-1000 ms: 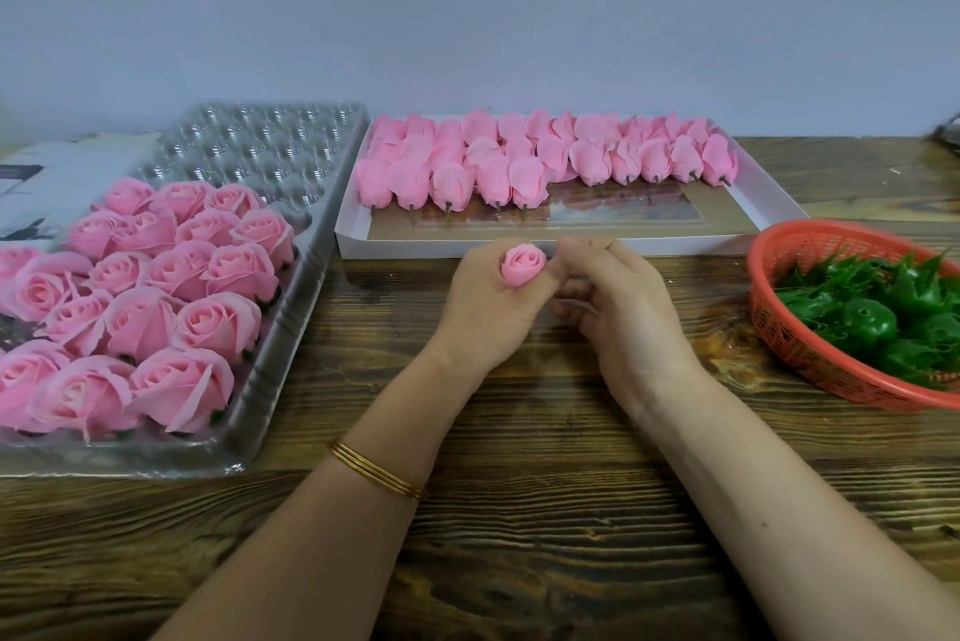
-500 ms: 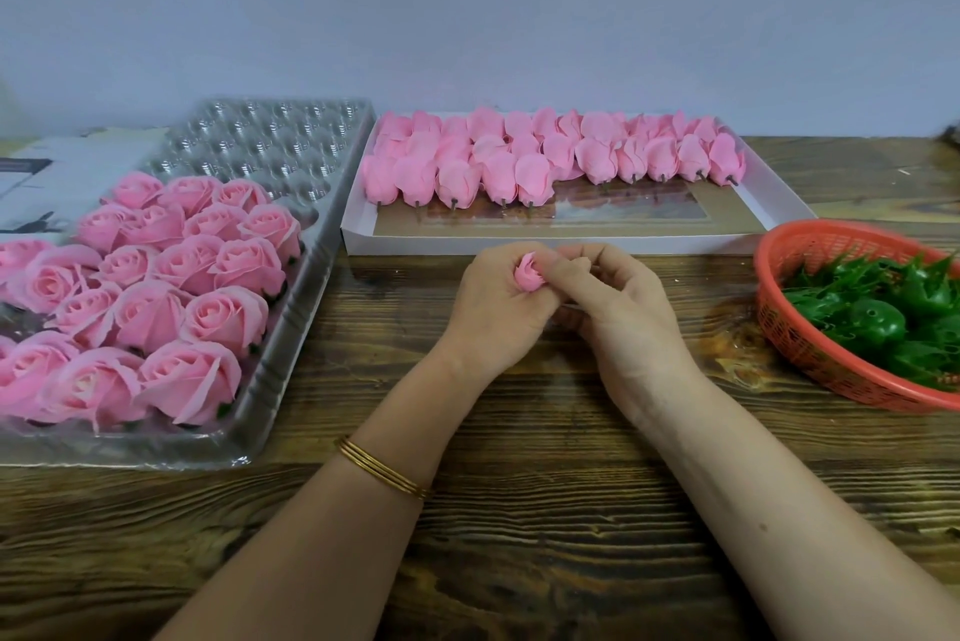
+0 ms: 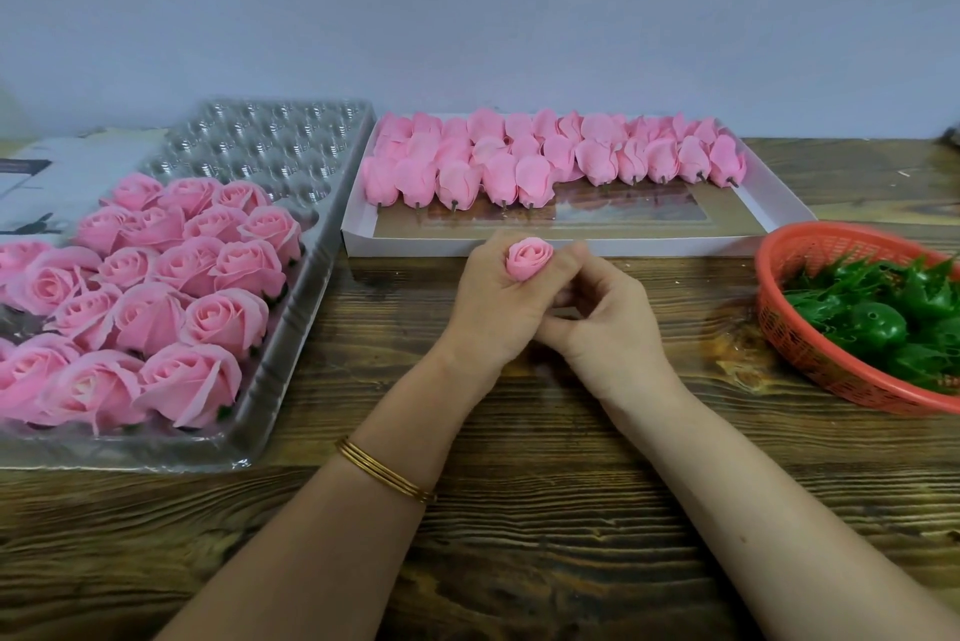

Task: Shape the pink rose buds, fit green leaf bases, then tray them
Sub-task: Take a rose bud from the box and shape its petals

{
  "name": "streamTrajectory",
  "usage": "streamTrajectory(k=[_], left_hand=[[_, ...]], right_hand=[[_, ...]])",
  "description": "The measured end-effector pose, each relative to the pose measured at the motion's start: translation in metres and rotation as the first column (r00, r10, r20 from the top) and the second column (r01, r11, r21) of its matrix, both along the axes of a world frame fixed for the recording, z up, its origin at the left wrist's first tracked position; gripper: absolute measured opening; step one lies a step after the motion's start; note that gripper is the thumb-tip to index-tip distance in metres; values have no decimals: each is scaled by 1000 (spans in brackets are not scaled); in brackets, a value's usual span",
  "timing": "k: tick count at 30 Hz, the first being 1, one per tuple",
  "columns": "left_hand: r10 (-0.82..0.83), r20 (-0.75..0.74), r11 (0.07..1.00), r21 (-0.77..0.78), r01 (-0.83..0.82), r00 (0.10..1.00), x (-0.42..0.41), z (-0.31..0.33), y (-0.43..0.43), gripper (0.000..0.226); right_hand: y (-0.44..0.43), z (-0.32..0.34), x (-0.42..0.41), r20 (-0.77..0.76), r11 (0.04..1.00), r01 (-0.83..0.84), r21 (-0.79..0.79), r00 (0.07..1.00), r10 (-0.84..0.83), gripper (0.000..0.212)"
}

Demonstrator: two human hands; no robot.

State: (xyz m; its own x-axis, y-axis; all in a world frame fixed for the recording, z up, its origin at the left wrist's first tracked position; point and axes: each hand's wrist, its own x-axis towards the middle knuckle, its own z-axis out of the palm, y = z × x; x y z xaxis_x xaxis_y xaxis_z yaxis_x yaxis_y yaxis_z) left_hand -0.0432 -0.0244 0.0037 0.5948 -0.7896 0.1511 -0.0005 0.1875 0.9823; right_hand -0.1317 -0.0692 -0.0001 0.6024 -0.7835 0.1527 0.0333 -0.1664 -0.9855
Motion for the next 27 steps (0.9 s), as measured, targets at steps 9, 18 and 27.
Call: streamTrajectory(k=[9,18,27], left_hand=[[-97,-38,995,-17,97,995,5,3,1,22],[-193,-37,981,-8,193,980,8,6,3,45],[-163,-53,986,3,164,985,5,4,2,43]], right_hand=[[-4,3,-3,26,994,-56,-92,998,59,42],[-11,5,-8,3,987,-162,-9,987,162,44],[-5,4,-5,1,991,-47,-124,999,48,51]])
